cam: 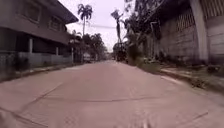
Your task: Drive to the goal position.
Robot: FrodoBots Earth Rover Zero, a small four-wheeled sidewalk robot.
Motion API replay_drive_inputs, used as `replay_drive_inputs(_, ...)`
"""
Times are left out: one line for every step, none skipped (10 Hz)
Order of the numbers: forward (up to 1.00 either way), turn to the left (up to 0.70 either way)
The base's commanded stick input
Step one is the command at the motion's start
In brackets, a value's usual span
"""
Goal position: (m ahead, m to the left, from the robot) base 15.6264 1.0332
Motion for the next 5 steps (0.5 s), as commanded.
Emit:
replay_drive_inputs(1.0, 0.02)
replay_drive_inputs(1.0, 0.02)
replay_drive_inputs(1.0, 0.02)
replay_drive_inputs(1.0, 0.02)
replay_drive_inputs(1.0, 0.02)
